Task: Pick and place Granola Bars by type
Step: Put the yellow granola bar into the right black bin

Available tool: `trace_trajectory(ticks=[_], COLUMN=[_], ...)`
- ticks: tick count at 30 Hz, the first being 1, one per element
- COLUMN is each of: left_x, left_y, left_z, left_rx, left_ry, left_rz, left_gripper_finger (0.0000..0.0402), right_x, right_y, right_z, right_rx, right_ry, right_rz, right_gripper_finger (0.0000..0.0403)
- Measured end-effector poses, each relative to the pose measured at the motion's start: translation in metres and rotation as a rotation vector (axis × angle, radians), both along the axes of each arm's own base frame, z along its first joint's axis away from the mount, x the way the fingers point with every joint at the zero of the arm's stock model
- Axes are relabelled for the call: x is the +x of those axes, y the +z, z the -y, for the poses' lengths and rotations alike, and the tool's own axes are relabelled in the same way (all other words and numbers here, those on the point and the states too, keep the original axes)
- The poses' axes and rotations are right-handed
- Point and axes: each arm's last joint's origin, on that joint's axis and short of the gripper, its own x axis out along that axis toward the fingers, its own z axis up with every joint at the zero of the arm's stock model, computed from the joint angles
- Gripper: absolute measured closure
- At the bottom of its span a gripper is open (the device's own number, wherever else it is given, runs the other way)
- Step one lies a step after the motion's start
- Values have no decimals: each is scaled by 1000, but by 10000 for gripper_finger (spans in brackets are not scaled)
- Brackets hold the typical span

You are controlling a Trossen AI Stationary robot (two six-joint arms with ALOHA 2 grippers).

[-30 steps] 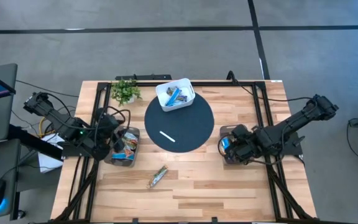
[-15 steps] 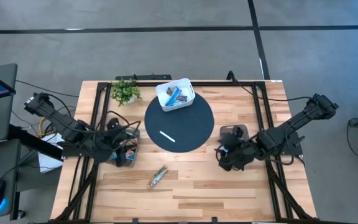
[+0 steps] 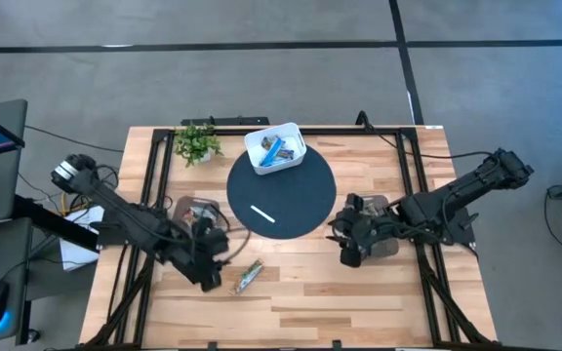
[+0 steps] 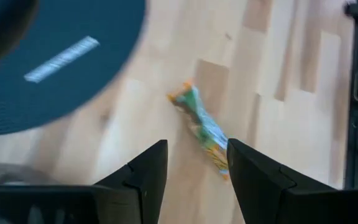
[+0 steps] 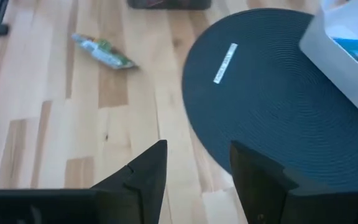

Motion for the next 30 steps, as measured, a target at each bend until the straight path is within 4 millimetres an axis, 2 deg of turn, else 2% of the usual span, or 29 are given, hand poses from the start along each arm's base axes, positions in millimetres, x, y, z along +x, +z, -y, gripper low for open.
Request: trace_trajectory(ticks=[8, 13, 21, 30], left_x=[26, 40, 47, 47], left_y=[-55, -80, -107, -109], left_z=[38, 51, 62, 66], left_rx=[-59, -96, -110, -83], left_ry=[-180, -211, -269, -287], left_rz=[-185, -211, -266, -232], left_gripper_finger=[242, 242, 242, 242], right_x=[-1, -3, -6, -10], right_y=[-1, -3, -4, -4], right_z=[0, 0, -5, -14], right_rx=[-54, -63, -34, -11], right_ry=[67, 82, 103, 101], right_rz=[-24, -56, -68, -66], right_gripper_finger=[242, 243, 243, 243])
